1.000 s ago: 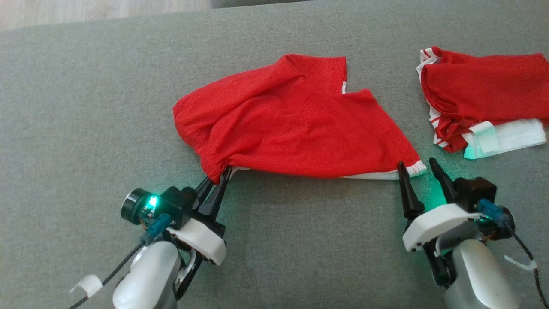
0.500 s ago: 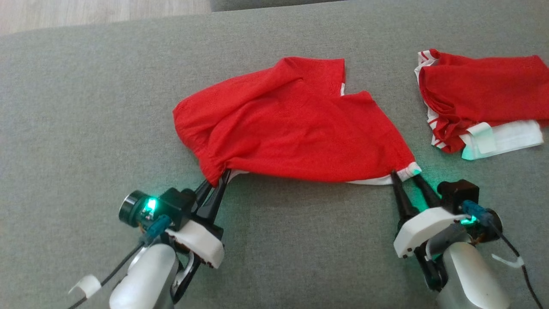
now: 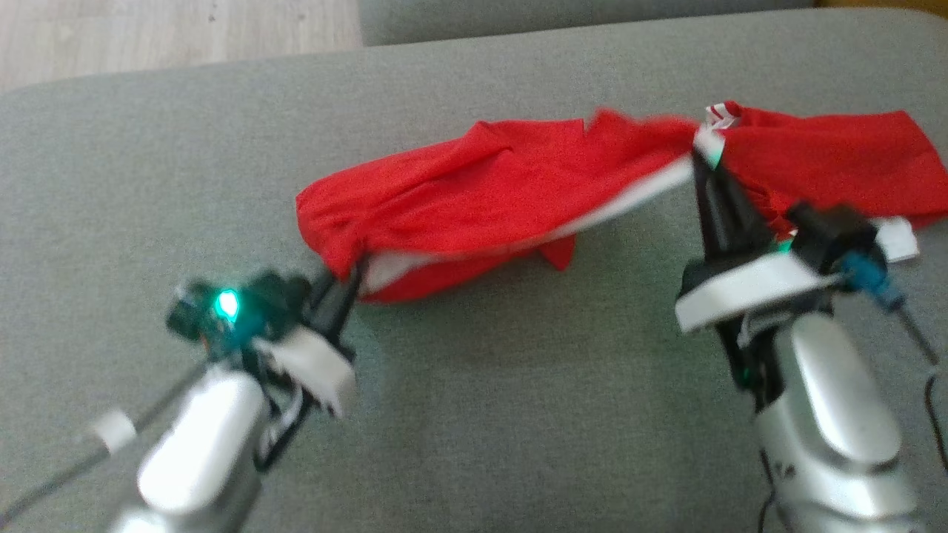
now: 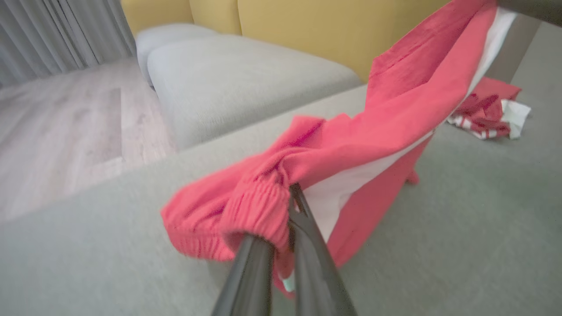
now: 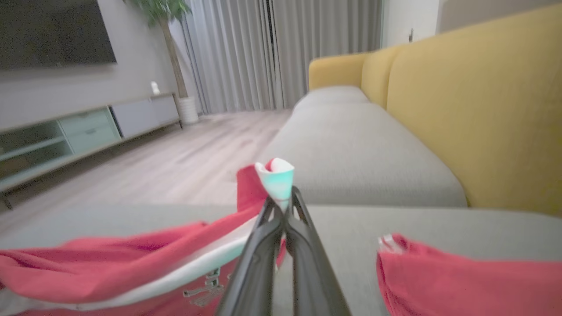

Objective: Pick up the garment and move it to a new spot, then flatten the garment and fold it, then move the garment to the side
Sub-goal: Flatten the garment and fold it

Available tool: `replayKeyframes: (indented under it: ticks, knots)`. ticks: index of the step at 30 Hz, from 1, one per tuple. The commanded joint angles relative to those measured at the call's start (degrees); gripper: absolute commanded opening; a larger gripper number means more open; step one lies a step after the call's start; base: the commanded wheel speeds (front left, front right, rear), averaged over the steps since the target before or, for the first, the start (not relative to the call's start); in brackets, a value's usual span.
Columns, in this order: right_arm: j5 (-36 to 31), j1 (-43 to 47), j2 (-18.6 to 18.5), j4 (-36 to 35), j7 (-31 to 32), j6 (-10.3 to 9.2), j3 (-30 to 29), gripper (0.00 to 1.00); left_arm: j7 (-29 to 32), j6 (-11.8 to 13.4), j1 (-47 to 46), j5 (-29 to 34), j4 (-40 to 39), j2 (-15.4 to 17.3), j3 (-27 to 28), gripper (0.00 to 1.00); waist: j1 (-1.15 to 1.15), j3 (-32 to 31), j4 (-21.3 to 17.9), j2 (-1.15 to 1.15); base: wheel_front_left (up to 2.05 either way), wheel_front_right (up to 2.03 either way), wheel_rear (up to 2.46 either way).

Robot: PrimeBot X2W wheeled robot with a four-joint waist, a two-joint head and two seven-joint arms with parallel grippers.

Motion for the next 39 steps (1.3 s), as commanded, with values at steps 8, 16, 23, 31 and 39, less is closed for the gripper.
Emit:
replayKeyframes:
  ticks: [8,16,23,31,39]
  knots:
    - [7.8,-11.5,-1.1,-8.8,5.7,-0.05,2.0,0.0,11.7,-0.9,-17.7,-6.9,-10.3,7.6,1.6,0.0,0.0,-4.8,1.9,0.0,0.0,0.0,0.0]
    - [8.5,-13.9,-0.5,-8.5,7.6,-0.05,0.9,0.0,15.5,-0.9,-21.8,-12.4,-14.3,10.0,1.4,0.0,0.0,-7.6,2.4,0.0,0.0,0.0,0.0]
    - [7.4,-11.4,-0.3,-9.3,8.3,-0.05,-0.2,0.0,15.5,0.0,-19.2,-13.8,-17.8,10.8,1.8,0.0,0.0,-8.6,2.6,0.0,0.0,0.0,0.0]
    - [6.7,-8.1,-0.2,-15.4,11.8,-0.05,-1.8,0.0,16.1,2.1,-15.6,-15.9,-25.7,11.6,3.1,0.0,0.0,-9.8,2.7,0.0,0.0,0.0,0.0]
    - [6.5,-6.6,-0.1,-21.9,15.9,-0.05,-2.8,0.0,17.8,4.3,-13.5,-16.4,-32.1,12.7,3.8,0.0,0.0,-9.6,2.2,0.0,0.0,0.0,0.0]
